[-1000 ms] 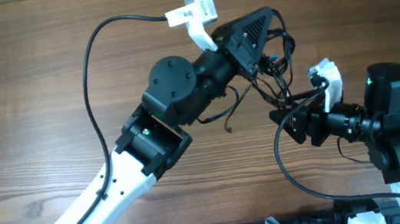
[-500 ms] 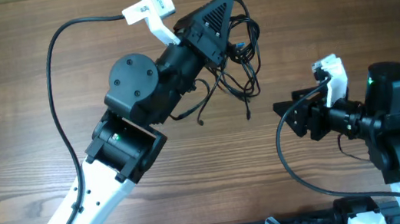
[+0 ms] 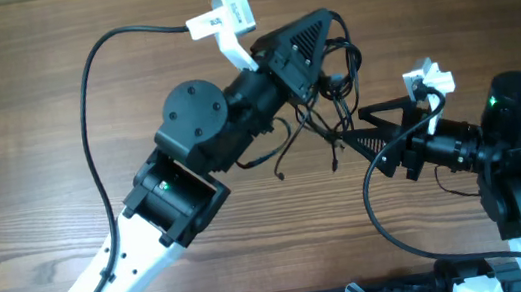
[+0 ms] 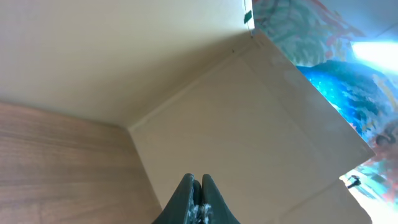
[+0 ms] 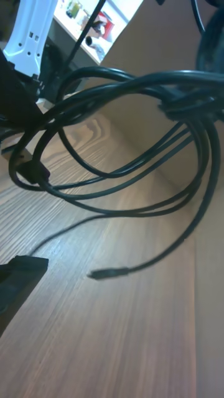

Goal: Untangle cables

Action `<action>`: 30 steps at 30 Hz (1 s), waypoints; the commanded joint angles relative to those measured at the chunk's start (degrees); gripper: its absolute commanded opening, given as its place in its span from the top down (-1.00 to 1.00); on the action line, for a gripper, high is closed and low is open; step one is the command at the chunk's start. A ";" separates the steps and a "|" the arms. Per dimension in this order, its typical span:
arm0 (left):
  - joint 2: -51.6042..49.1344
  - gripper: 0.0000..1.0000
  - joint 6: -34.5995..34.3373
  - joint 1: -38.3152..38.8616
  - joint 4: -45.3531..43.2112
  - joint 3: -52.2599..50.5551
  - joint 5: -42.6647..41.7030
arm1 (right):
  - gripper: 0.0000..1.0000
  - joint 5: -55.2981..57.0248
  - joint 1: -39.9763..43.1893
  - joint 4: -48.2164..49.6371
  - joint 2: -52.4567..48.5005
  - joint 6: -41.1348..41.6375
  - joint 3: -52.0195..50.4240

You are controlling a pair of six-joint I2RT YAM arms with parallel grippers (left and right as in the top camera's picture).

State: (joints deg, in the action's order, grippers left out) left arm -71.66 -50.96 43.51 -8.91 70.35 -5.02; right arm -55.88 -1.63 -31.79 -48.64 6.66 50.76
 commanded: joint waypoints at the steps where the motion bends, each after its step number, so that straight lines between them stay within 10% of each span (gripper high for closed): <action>1: 0.39 0.92 -0.28 1.03 -0.74 1.01 -0.68 | -0.33 0.46 -0.24 -1.09 -0.02 0.98 0.28; 17: 0.42 0.92 -4.79 0.96 -5.60 1.01 0.02 | -0.33 16.76 -0.24 -13.22 0.00 -1.07 0.28; 30: 0.39 0.92 -0.24 0.90 4.07 1.01 8.72 | -0.31 4.87 -0.24 -3.39 5.79 0.76 0.28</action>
State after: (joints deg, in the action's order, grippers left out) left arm -71.68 -52.62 44.29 -4.86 70.35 0.89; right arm -42.61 -1.63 -38.70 -45.67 7.51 50.76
